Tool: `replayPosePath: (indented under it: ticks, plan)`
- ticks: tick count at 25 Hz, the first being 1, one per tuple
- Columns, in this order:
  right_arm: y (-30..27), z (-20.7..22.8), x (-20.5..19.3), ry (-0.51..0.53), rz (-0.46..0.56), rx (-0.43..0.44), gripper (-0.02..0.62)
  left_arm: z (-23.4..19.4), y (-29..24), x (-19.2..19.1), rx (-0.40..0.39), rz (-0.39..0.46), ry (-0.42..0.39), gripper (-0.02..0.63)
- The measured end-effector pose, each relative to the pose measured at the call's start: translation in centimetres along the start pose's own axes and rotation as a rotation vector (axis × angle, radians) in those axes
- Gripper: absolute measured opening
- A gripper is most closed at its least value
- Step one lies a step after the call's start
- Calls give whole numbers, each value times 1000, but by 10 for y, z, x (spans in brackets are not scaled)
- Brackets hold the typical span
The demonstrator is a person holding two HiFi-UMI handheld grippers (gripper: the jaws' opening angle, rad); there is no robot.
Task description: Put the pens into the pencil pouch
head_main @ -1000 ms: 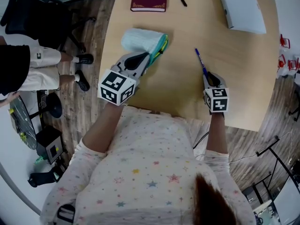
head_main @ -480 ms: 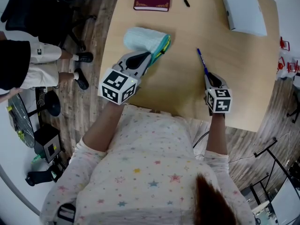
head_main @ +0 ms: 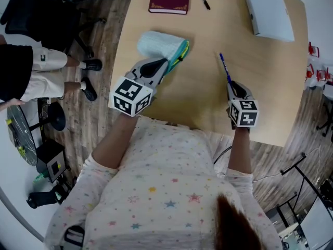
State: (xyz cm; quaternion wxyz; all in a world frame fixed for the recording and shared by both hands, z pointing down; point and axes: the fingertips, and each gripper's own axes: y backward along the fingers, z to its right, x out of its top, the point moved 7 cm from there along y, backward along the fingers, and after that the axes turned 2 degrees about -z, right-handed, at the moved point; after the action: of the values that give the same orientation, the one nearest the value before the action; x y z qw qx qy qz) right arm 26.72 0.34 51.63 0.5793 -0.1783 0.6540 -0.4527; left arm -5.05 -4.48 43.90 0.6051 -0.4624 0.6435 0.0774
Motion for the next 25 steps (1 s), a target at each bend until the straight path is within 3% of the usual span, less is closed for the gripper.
replayPosePath:
  ticks: [14, 25]
  plan:
    - [24, -13, 41, 57, 73, 27, 57, -3, 5, 1, 2, 17, 13, 12]
    - [35, -48, 71, 137, 107, 116, 57, -4, 9, 1, 1, 36, 14, 12]
